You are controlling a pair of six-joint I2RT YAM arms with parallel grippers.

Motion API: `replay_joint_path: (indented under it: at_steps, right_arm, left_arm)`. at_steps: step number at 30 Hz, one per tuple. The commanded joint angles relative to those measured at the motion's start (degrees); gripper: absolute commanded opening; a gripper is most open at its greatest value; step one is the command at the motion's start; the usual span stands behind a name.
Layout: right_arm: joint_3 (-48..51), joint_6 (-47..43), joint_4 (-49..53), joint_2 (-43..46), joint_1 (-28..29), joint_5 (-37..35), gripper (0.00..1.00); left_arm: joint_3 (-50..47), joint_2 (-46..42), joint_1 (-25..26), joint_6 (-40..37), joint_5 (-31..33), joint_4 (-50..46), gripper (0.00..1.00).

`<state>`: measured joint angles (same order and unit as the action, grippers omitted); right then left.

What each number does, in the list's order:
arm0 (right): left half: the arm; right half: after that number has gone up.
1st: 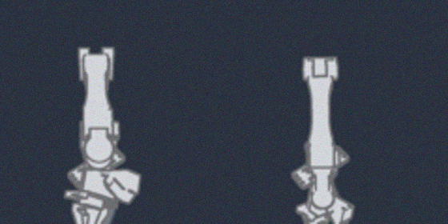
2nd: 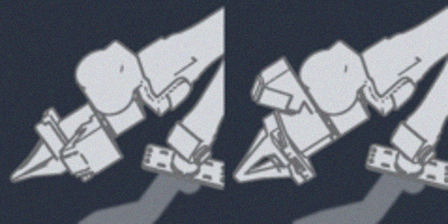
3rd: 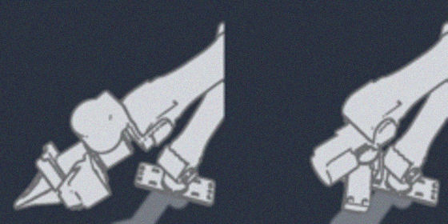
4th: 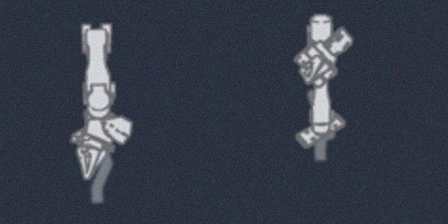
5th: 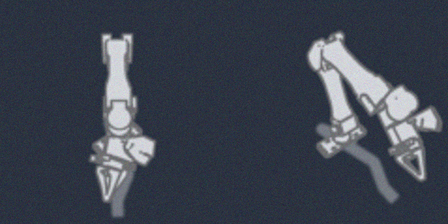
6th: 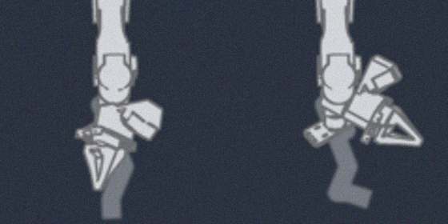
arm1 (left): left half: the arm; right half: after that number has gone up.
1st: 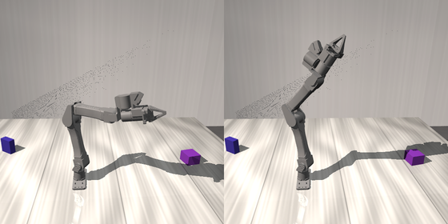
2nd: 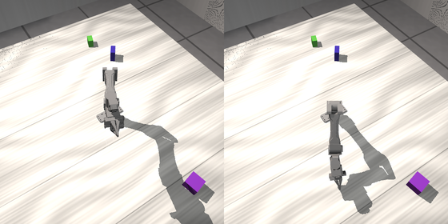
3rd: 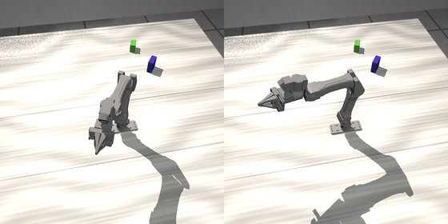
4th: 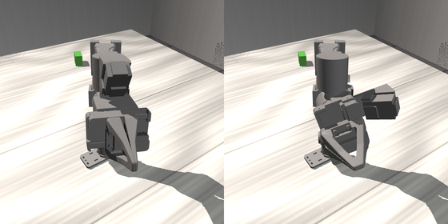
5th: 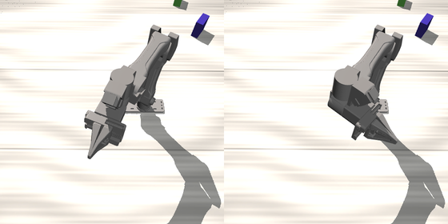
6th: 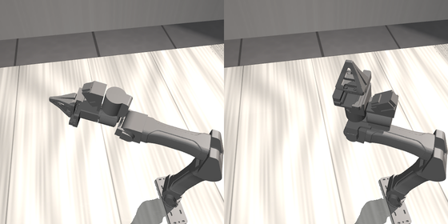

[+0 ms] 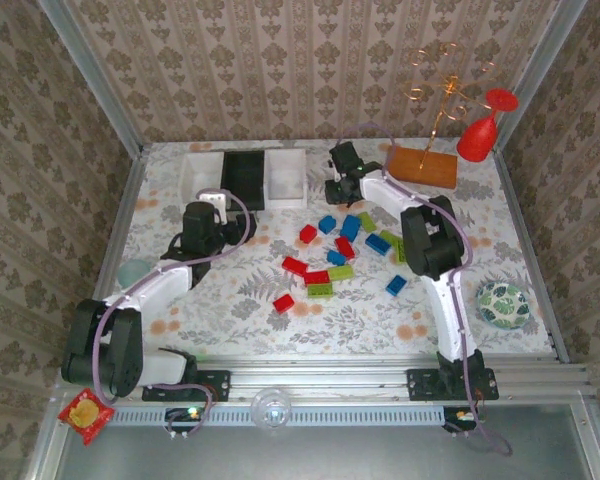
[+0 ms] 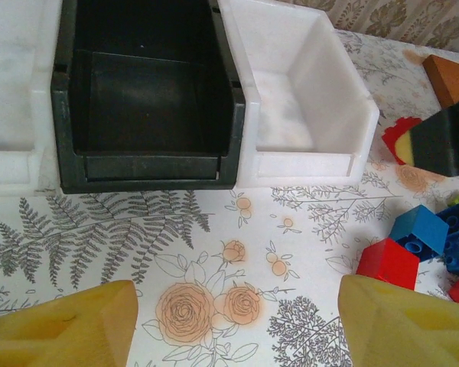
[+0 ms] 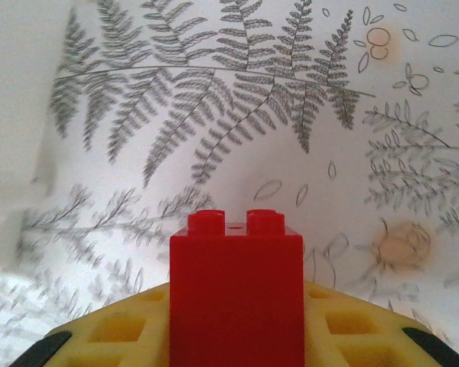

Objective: Sort the legos into containers by color
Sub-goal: Pick up the lego from the top-center of the table, then place the lego in the container.

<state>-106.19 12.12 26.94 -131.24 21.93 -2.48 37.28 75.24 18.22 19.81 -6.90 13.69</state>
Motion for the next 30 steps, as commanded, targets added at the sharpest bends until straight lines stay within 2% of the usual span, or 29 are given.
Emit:
replay_joint_path:
  at_steps: [1,4,7,12,20,22,26,28,30]
  right_arm:
    - [4.89,1.01,-7.72,9.75,1.42,2.57,0.35]
    - [7.65,3.23,-11.47,12.21,2.72,5.34,0.34]
    - [6.36,4.61,-12.66,11.20,4.43,7.95,0.35]
    - [-2.50,4.32,-10.70,5.16,7.47,8.11,0.35]
    - [-20.12,4.86,-6.68,-7.72,7.86,7.33,0.37]
    - [-25.47,5.04,-4.93,-10.79,7.86,7.62,0.40]
    - [-36.20,5.05,0.96,-15.07,7.36,8.13,0.53]
    - [-35.88,4.48,1.88,-13.31,7.16,8.47,0.58]
    - [-31.18,3.48,1.45,-8.92,7.16,8.47,0.60]
  left_arm:
    - [-0.98,-1.77,-0.37,2.66,-2.41,2.70,0.71]
    - [-1.13,-1.60,-0.36,3.38,-2.62,3.25,0.71]
    - [-1.82,-1.59,-0.51,3.62,-1.41,3.99,0.71]
    - [-3.12,-2.42,-1.71,4.05,-0.58,4.23,0.71]
    - [-4.93,-3.60,-2.97,5.14,-1.07,5.34,0.71]
    - [-4.72,-4.08,-3.12,5.10,-1.58,4.84,0.71]
    - [-4.58,-5.23,-3.10,5.94,-3.30,4.08,0.71]
    - [-4.71,-5.70,-2.89,6.68,-4.44,3.96,0.72]
    - [-5.08,-5.73,-2.13,7.58,-5.30,3.75,0.72]
